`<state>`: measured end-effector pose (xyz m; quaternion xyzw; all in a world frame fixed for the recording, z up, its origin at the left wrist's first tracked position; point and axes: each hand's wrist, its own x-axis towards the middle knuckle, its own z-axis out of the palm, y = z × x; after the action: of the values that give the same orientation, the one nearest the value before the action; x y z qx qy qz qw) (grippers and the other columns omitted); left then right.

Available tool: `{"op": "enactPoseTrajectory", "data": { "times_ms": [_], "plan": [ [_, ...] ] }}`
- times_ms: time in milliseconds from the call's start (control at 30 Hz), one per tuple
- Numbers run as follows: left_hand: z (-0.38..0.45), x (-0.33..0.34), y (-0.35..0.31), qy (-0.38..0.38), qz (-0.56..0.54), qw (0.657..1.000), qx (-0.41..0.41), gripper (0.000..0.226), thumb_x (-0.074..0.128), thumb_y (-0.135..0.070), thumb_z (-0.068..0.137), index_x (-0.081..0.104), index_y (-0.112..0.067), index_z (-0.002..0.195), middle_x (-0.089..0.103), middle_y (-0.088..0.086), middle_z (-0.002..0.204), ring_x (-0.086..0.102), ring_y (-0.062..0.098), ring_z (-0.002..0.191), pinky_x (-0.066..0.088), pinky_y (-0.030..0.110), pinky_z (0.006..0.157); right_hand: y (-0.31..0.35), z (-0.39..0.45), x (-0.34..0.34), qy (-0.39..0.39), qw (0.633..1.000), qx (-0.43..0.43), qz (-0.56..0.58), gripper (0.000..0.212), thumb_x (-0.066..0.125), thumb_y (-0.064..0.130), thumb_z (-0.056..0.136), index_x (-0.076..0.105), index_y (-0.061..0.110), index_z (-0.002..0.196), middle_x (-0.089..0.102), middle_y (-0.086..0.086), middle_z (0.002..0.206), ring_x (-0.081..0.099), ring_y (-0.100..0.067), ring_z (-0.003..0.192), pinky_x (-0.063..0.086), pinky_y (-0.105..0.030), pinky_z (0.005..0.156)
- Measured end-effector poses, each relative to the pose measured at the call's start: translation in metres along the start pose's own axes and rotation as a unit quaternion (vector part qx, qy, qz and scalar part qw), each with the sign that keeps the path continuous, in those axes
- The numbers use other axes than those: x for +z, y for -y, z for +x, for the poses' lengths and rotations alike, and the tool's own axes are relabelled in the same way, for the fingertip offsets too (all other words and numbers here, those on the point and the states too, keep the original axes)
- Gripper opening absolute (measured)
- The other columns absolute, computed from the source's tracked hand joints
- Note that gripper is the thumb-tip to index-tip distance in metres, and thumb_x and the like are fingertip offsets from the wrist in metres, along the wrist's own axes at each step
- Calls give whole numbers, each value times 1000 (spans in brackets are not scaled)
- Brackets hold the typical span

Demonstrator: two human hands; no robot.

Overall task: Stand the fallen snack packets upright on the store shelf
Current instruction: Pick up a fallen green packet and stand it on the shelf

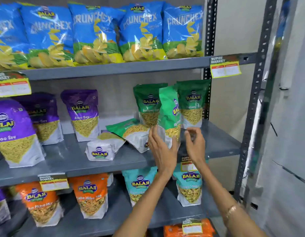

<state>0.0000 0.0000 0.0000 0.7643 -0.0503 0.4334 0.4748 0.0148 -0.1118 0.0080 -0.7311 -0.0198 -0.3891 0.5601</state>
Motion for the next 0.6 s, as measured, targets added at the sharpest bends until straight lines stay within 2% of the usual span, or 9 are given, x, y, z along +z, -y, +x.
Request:
{"op": "enactPoseTrajectory", "data": {
  "times_ms": [67, 133, 167, 200, 233, 267, 367, 533, 600],
  "plan": [
    [4, 12, -2, 4, -9, 998, -62, 91, 76, -45, 85, 30, -8, 154, 37, 13, 158, 34, 31, 148, 33, 44, 122, 0, 20, 4, 37, 996, 78, 35, 33, 42, 29, 109, 55, 5, 127, 61, -4, 115, 60, -27, 114, 46, -31, 100],
    [7, 23, -4, 22, -25, 991, -126, 103, 80, -52, 78, 28, -9, 155, 35, 14, 159, 33, 30, 148, 32, 45, 122, -10, 43, 13, 113, 980, 151, 69, 64, 28, 54, 107, 44, 8, 148, 54, -7, 145, 48, -24, 138, 33, -39, 121],
    [8, 28, -1, 28, -44, 988, -146, 106, 83, -52, 75, 28, -9, 156, 36, 14, 159, 34, 29, 147, 31, 42, 121, -18, 53, 19, 132, 970, 180, 92, 82, 23, 72, 98, 43, 13, 152, 48, -6, 155, 43, -24, 145, 28, -44, 125],
    [8, 32, 1, 32, -56, 985, -160, 108, 86, -49, 73, 30, -9, 155, 39, 13, 158, 36, 28, 146, 31, 39, 119, -30, 63, 26, 146, 959, 208, 122, 100, 21, 88, 84, 50, 16, 148, 51, -7, 154, 45, -26, 145, 29, -48, 125],
    [9, 35, 4, 30, -62, 984, -165, 108, 89, -46, 71, 32, -9, 154, 42, 12, 156, 39, 27, 144, 32, 36, 117, -45, 74, 34, 163, 949, 228, 146, 108, 20, 96, 73, 59, 19, 139, 59, -8, 147, 52, -28, 140, 34, -51, 123],
    [10, 37, 5, 25, -59, 985, -162, 107, 91, -42, 69, 34, -8, 153, 45, 12, 154, 42, 27, 142, 33, 34, 116, -60, 81, 42, 190, 939, 240, 155, 108, 21, 98, 70, 65, 21, 132, 64, -7, 141, 56, -29, 136, 37, -51, 121],
    [15, 44, 13, 28, -82, 981, -171, 102, 94, -35, 68, 39, -9, 151, 49, 9, 152, 45, 24, 141, 37, 34, 116, -83, 89, 58, 265, 921, 233, 167, 106, 24, 100, 71, 55, 31, 146, 55, -2, 153, 49, -24, 144, 33, -49, 124],
    [25, 33, 19, 80, -149, 968, -185, 90, 91, -25, 75, 42, -15, 150, 54, -2, 146, 50, 15, 135, 37, 25, 108, -65, 75, 54, 223, 943, 206, 135, 99, 22, 97, 74, 50, 37, 148, 50, -4, 157, 46, -27, 146, 35, -52, 122],
    [31, 23, 23, 113, -181, 957, -197, 86, 91, -21, 76, 45, -15, 148, 57, -6, 142, 54, 15, 132, 42, 30, 110, -56, 68, 48, 216, 953, 181, 116, 89, 20, 93, 80, 53, 39, 143, 53, -3, 155, 48, -25, 143, 34, -51, 122]
  ]
}}
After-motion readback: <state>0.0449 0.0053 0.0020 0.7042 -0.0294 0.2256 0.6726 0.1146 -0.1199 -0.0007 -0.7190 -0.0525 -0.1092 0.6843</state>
